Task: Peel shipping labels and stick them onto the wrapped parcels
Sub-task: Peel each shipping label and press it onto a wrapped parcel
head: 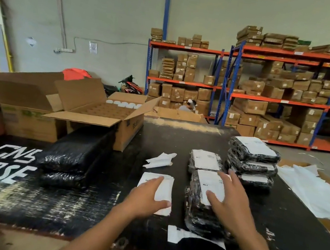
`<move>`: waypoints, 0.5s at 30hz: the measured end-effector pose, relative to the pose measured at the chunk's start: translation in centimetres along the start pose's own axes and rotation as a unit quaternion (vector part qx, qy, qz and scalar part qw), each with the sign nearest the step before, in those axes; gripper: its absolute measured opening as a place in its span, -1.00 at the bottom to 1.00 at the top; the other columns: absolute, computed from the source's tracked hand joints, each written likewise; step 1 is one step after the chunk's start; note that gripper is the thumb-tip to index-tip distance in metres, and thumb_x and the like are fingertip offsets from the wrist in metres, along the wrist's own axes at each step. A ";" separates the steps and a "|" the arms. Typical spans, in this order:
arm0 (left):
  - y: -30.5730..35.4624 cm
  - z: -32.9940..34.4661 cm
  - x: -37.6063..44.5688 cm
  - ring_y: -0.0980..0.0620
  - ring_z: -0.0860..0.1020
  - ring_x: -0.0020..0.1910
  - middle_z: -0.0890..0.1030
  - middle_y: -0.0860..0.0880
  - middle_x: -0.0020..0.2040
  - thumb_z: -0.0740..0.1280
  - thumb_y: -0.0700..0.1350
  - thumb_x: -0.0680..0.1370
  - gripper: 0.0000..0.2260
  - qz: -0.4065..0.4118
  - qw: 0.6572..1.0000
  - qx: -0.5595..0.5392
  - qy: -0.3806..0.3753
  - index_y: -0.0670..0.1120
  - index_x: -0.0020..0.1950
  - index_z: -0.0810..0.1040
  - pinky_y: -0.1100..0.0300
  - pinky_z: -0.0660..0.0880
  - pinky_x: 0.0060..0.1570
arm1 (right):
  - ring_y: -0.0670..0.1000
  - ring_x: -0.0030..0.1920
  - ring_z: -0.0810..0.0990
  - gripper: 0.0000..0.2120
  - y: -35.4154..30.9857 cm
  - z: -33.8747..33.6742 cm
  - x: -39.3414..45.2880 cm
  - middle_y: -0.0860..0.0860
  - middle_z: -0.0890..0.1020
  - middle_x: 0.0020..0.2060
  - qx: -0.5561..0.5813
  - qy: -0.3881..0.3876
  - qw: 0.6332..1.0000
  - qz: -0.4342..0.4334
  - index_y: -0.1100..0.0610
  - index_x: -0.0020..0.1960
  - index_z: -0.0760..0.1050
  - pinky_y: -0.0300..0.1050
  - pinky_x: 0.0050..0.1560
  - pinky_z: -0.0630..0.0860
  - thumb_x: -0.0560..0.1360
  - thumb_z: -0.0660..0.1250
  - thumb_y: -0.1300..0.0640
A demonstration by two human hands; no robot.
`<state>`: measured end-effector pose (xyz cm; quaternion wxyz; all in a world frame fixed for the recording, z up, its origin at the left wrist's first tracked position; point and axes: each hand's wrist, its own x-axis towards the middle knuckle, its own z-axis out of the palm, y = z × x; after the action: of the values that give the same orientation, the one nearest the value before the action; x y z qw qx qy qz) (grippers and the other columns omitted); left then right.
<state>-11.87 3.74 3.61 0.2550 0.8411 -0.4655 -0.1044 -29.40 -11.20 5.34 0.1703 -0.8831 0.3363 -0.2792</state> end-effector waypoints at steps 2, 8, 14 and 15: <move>-1.8 -2.0 -0.3 0.00 0.21 0.52 0.18 0.01 0.56 0.29 0.20 0.52 -0.29 -0.014 0.996 0.079 0.048 -0.03 0.56 0.09 -0.02 0.20 0.47 | 0.03 0.53 0.05 -0.39 -3.1 0.8 0.9 0.01 0.08 0.54 -0.011 -0.024 0.997 -0.070 0.03 0.50 0.18 -0.03 0.49 0.09 0.52 0.25 -0.12; -4.9 -4.5 0.0 -0.02 0.09 0.55 0.07 -0.07 0.59 0.24 0.18 0.56 -0.26 -0.013 0.986 0.159 0.046 -0.12 0.57 -0.01 0.09 0.05 0.52 | 0.00 0.53 0.08 -0.36 -8.5 6.0 3.0 0.00 0.12 0.54 -0.033 -0.129 0.985 -0.114 0.09 0.52 0.12 -0.06 0.48 0.12 0.55 0.17 -0.18; -6.4 -2.2 3.0 -0.08 0.40 0.37 0.39 -0.07 0.42 0.28 0.14 0.55 -0.42 -0.025 0.991 0.131 -0.005 -0.09 0.48 0.24 0.06 0.33 0.34 | 0.08 0.47 0.22 -0.42 -8.9 10.8 5.0 0.08 0.23 0.49 -0.058 -0.191 0.979 -0.051 0.17 0.46 0.20 -0.01 0.41 0.29 0.55 0.21 -0.09; -6.9 -1.8 3.6 -0.07 0.45 0.30 0.45 -0.06 0.36 0.30 0.14 0.53 -0.46 -0.029 0.992 0.121 -0.009 -0.07 0.43 0.30 0.05 0.40 0.29 | 0.09 0.46 0.23 -0.42 -8.6 11.5 5.2 0.08 0.24 0.48 -0.061 -0.201 0.977 -0.041 0.17 0.46 0.21 -0.01 0.40 0.30 0.55 0.21 -0.09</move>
<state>-4.12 4.36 1.77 0.1438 0.8780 -0.4522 -0.0622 -14.88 -7.37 2.45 0.1682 -0.9430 0.2753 -0.0820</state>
